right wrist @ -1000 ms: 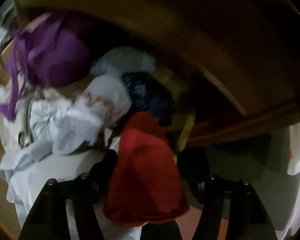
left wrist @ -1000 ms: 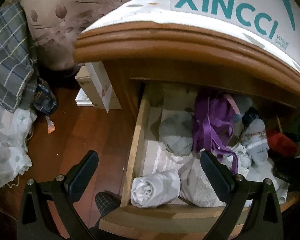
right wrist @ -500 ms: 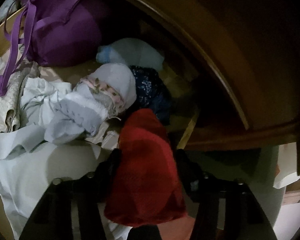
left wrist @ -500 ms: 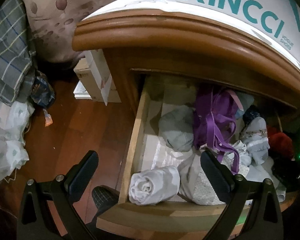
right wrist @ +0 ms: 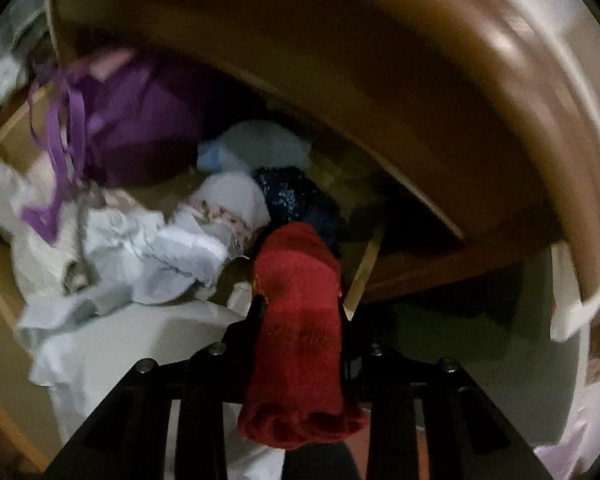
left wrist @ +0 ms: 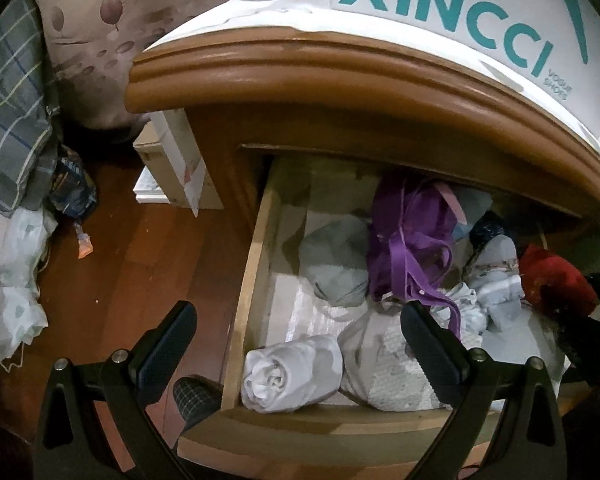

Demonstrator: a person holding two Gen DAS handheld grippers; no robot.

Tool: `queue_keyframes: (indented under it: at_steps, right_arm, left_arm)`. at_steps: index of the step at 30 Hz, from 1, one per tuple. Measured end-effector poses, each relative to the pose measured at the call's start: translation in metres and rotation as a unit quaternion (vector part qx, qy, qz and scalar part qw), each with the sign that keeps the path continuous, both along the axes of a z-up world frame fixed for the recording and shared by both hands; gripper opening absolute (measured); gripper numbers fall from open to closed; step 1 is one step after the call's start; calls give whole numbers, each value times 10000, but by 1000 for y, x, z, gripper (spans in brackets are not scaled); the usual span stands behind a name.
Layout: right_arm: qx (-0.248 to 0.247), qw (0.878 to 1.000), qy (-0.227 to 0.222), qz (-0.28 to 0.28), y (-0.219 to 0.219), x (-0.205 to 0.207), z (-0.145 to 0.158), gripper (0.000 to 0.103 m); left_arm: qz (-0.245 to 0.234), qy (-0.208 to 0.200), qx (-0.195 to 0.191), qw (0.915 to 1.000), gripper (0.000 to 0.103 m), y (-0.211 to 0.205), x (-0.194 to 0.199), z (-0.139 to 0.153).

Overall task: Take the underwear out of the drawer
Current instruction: 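Lift the red sock with the right gripper while the left gripper grasps the purple bra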

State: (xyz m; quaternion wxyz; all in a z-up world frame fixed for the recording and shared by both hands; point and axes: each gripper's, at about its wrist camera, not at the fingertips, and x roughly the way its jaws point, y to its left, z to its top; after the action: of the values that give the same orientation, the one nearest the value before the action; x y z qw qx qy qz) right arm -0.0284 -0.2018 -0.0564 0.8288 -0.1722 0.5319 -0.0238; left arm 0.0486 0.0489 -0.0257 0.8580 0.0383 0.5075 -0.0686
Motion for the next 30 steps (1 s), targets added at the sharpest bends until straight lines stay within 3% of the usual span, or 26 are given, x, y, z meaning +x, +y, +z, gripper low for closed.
queue_keyframes:
  at_steps: [10, 12, 14, 19, 22, 25, 30]
  right_arm:
    - [1384, 9873, -664, -407, -24, -38, 56, 30]
    - [1458, 9849, -791, -485, -26, -44, 58, 30]
    - [1595, 9822, -847, -520, -32, -38, 51, 30]
    - [1814, 9777, -894, -559, -34, -31, 44, 30]
    - [1883, 9767, -891, -524, -35, -27, 39, 30]
    - [1979, 9745, -906, -551, -40, -28, 38, 30]
    - [1986, 9733, -943, -661, -48, -29, 40, 30]
  left_arm:
    - [-430, 140, -347, 9984, 102, -17, 0, -2]
    - [-535, 198, -398, 9976, 102, -23, 0, -3]
    - [-603, 338, -710, 9951, 102, -26, 2, -5]
    - [-277, 556, -1199, 9908, 101, -29, 13, -13]
    - [-470, 551, -1045, 9919, 101, -42, 18, -13]
    - [-1065, 417, -659, 9913, 101, -64, 18, -10]
    - [-2192, 420, -85, 9747, 102, -89, 8, -15]
